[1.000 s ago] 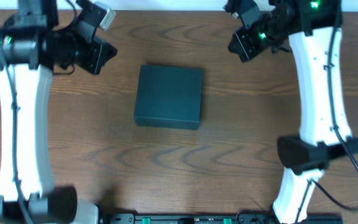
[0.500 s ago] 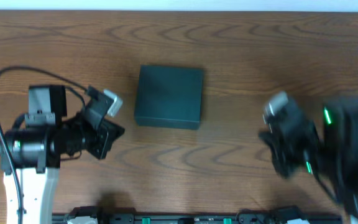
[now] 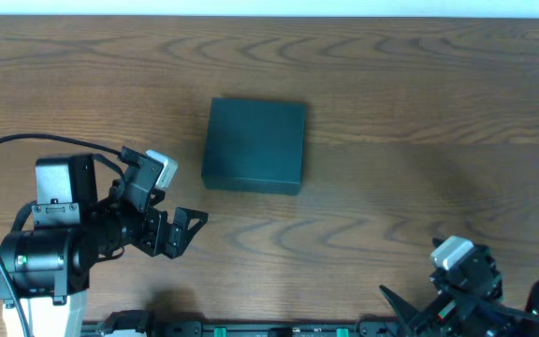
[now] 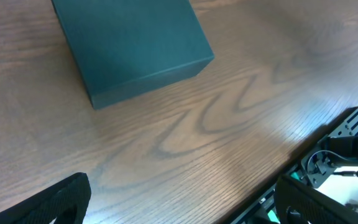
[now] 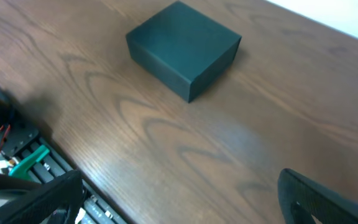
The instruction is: Pack container
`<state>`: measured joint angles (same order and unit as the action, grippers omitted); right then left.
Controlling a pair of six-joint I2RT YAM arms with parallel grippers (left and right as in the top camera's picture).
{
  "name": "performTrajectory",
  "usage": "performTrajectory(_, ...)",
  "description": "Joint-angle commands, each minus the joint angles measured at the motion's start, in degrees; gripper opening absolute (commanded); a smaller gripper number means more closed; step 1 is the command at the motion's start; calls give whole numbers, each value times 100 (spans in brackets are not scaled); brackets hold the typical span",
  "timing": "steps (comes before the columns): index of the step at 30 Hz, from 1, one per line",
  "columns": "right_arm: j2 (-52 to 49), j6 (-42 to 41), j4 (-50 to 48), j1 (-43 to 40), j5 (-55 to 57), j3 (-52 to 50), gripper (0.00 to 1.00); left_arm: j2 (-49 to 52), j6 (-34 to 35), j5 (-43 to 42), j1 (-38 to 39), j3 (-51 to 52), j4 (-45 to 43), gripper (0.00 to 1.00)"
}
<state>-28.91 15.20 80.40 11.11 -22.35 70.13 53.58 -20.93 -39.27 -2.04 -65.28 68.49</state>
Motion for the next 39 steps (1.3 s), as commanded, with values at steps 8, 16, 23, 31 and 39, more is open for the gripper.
performTrajectory(8,15,-105,37,22,-15,-46,99,2,81,-59,-20,-13,-13,95)
performTrajectory(16,15,-105,35,22,-15,-46,99,-295,81,140,46,-11,13,95)
performTrajectory(23,15,-105,35,22,-17,-46,99,-1637,79,1281,46,140,96,95)
performTrajectory(31,15,-105,35,22,-15,-46,99,-3788,269,1827,-186,2426,-1316,95)
performTrajectory(39,15,-105,35,22,-15,-46,99,-4684,1408,1825,-363,4391,-2736,95)
